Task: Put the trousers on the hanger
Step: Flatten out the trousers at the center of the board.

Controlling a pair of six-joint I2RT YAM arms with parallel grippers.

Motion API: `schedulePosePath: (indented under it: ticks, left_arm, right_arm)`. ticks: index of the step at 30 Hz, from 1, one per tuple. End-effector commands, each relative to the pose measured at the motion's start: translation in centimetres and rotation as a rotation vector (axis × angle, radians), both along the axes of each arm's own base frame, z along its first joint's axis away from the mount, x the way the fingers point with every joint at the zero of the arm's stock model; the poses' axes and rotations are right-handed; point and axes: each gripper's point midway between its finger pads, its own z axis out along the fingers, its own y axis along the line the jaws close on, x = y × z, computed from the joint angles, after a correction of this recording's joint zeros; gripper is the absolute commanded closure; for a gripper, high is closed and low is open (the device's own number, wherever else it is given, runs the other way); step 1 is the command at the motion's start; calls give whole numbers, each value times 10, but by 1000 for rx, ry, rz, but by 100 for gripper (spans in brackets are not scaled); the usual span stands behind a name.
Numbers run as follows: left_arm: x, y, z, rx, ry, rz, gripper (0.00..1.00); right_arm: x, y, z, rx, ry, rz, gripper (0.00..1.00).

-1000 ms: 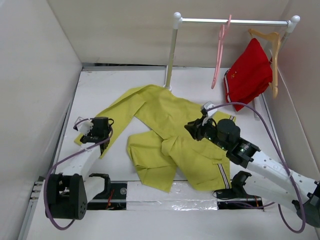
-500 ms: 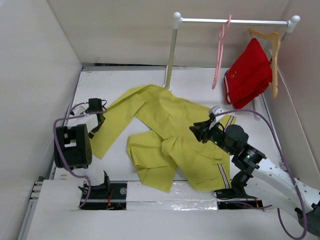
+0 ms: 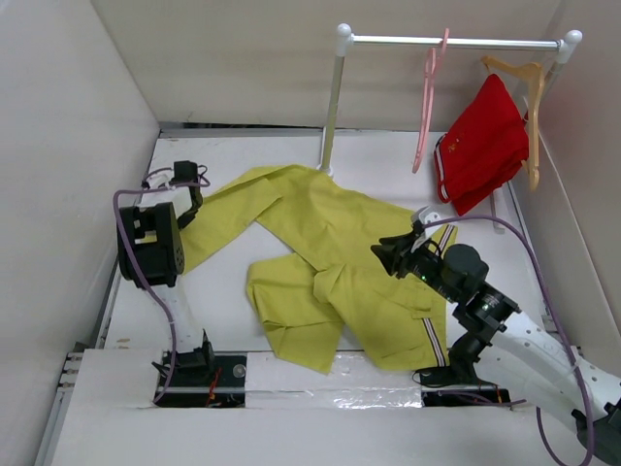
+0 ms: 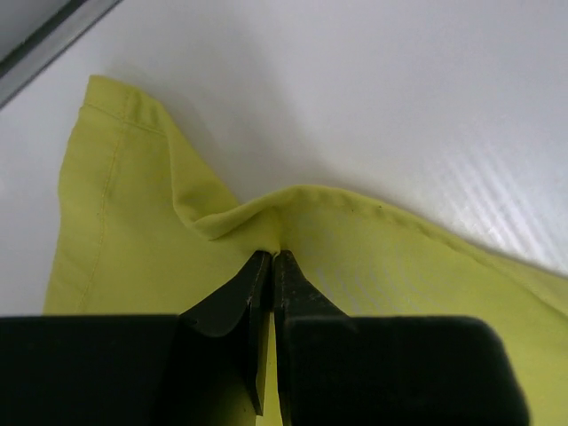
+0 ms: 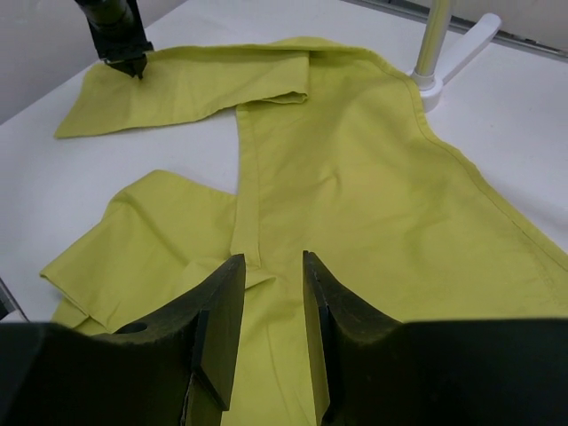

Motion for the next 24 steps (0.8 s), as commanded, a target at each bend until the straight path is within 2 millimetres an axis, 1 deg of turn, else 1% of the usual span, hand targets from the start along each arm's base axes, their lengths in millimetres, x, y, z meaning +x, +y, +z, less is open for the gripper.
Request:
schedulePosePath:
  ticks: [1,2,3,5,6,7,8,9,11,12,13,14,15,16,17,18,19,20,21,22,23,24]
  left_arm:
    - [19,11,18,50,29,-42,100]
    - [27,15,24,71,21,-50,100]
    - [47,22,44,91,-27,-51,100]
    - [54,41,50,141,6,-44,100]
    - [65,50,66,165,-27,-29,100]
    - [66,62,64,178,-14,-10,100]
    - [68,71,71,203,-17,5,100]
    - [78,81,88,219,-57,23,100]
    - [90,91,101,215,-95,27,100]
    - [101,92,116,217,-141,17,100]
    - [108,90,126,207,-183,5,100]
    - [122,73,129,161,-231,-62,100]
    - [127,61,125,145,-244,-106,100]
    - [136,50,132,143,-281,-143,100]
    - [142,35,134,125,-293,-184,98]
    - [152,12,140,119,-311,-230,77]
    - [154,0,143,114,-313,-249,66]
    - [154,-7,149,121,-324,-248,54]
    - [155,-16,154,116,-339,-255,34]
    - [155,-24,159,106,-359,-257,27]
    - [154,-35,174,77,-414,-261,24]
    - [148,-37,172,57,-420,-255,23]
  right_arm:
    - [4,-2,10,36,-40,-11,62]
    - [7,-6,9,33,-39,-38,62]
    - [8,-7,7,29,-36,-47,62]
    - [12,-10,5,24,-32,-70,62]
    - [13,-11,3,21,-29,-77,62]
    - [14,-11,2,20,-28,-81,62]
    - [16,-13,0,15,-24,-95,62]
    - [18,-13,-3,8,-16,-104,62]
    - [21,-14,-7,2,-11,-118,61]
    - [22,-14,-8,0,-7,-124,61]
    - [25,-13,-11,-7,2,-130,61]
    - [30,-17,-14,-15,7,-161,61]
    - [32,-19,-16,-17,14,-175,62]
    - [34,-19,-22,-32,33,-189,65]
    - [37,-22,-25,-38,43,-209,85]
    - [39,-24,-26,-38,53,-224,94]
    - [40,-25,-30,-44,63,-229,100]
    - [41,-25,-34,-52,75,-238,100]
    - [43,-28,-36,-50,86,-254,100]
    - [45,-33,-41,-57,101,-275,100]
    - [47,-38,-42,-58,110,-297,100]
    - [49,-45,-42,-47,124,-326,96]
